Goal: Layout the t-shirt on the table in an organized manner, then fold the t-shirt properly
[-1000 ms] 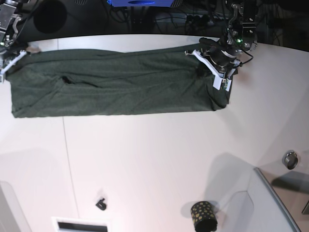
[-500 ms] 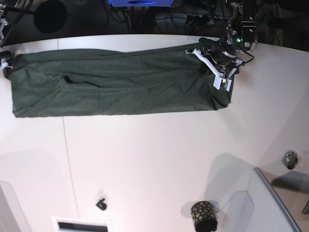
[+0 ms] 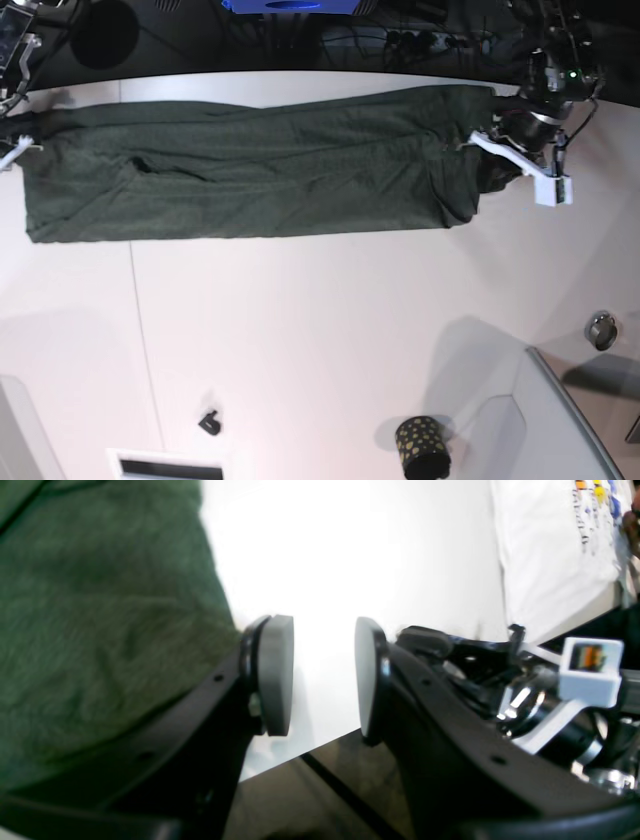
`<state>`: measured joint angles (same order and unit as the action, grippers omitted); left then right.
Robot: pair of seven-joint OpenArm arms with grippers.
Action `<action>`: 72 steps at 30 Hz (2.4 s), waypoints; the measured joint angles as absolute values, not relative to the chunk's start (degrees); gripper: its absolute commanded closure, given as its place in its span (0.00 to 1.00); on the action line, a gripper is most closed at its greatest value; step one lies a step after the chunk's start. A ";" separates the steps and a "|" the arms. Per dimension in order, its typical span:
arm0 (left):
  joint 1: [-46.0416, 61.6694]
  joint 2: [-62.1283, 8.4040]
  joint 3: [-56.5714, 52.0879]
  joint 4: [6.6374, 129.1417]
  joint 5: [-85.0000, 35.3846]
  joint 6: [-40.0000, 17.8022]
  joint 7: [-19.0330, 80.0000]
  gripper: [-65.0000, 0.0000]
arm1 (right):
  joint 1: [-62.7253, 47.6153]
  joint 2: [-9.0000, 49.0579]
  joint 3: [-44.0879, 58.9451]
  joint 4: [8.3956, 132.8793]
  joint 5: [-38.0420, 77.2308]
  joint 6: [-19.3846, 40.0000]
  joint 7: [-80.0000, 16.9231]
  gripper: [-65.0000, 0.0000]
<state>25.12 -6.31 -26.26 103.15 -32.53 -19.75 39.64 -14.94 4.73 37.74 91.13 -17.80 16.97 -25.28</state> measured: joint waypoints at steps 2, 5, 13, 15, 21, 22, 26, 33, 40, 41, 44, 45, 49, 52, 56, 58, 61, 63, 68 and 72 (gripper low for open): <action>26.37 -9.34 -29.15 99.88 -41.67 -25.61 39.92 0.66 | -14.94 4.36 37.74 91.11 -18.02 16.62 -25.52 0.70; 27.92 -13.32 -30.26 94.50 -49.67 -33.19 40.12 0.10 | -14.94 3.70 37.26 91.09 -17.91 16.95 -25.34 0.70; 24.25 -13.98 -30.57 73.82 -52.84 -39.46 39.68 0.09 | -14.94 3.75 37.26 91.09 -18.00 16.88 -25.30 0.70; 22.79 -14.00 -30.70 69.17 -54.06 -39.68 38.54 0.12 | -14.94 3.75 37.23 91.07 -18.02 16.91 -25.32 0.70; 17.39 -13.28 -30.81 64.73 -46.78 -40.80 36.36 0.13 | -14.96 3.77 37.23 91.05 -17.98 16.91 -25.30 0.70; 16.88 -12.47 -31.09 64.84 -45.21 -40.80 35.42 0.13 | -14.96 3.77 37.23 91.05 -18.00 16.88 -25.30 0.70; 15.88 -8.99 -30.65 65.30 -42.22 -41.50 33.65 0.13 | -14.96 3.77 37.23 91.05 -18.00 16.88 -25.30 0.70; 15.09 -5.87 -30.55 65.34 -39.88 -42.17 32.49 0.14 | -14.96 3.77 37.23 91.05 -17.98 16.88 -25.30 0.70; 11.92 -6.20 -31.09 58.17 -39.75 -42.48 31.27 0.76 | -14.96 3.79 37.21 91.05 -18.02 16.88 -25.23 0.71; 11.40 -6.20 -31.07 56.71 -38.70 -42.52 30.33 0.87 | -14.96 3.79 37.23 91.05 -17.98 16.86 -25.30 0.71; 10.04 -6.74 -30.70 54.30 -37.98 -42.52 27.38 1.00 | -15.11 3.81 37.23 91.05 -17.87 16.86 -25.30 0.71; 9.45 -6.79 -30.74 53.84 -37.93 -42.52 27.11 1.00 | -15.29 3.95 37.26 91.05 -18.00 16.82 -25.28 0.71; 8.51 -6.83 -30.70 54.43 -36.88 -42.46 26.72 1.00 | -15.90 3.53 37.26 91.05 -17.96 16.88 -25.36 0.71; 10.55 -6.37 -30.65 60.25 -35.46 -40.32 28.45 1.00 | -15.77 2.96 37.26 91.05 -18.00 16.88 -25.26 0.71; 14.92 -7.81 -30.68 70.72 -33.65 -31.66 30.30 1.00 | -16.12 2.57 37.23 91.07 -17.80 16.91 -25.30 0.71; 16.38 -8.80 -30.81 75.72 -33.95 -28.69 29.71 1.00 | -16.08 2.68 37.23 91.07 -17.82 16.88 -25.28 0.71; 18.20 -9.63 -30.65 81.69 -34.44 -24.73 29.32 1.00 | -16.08 2.63 37.21 91.07 -17.80 16.91 -25.28 0.71; 19.92 -9.72 -30.65 84.75 -34.13 -23.18 29.63 1.00 | -16.10 2.66 37.23 91.07 -17.82 16.88 -25.30 0.71; 24.12 -10.33 -29.71 93.21 -27.20 -16.23 30.26 1.00 | -16.10 2.66 37.23 91.07 -17.82 16.88 -25.32 0.71; 25.80 -7.70 -24.88 98.59 -15.20 -15.38 29.67 1.00 | -16.08 2.61 37.23 91.07 -17.78 16.88 -25.30 0.71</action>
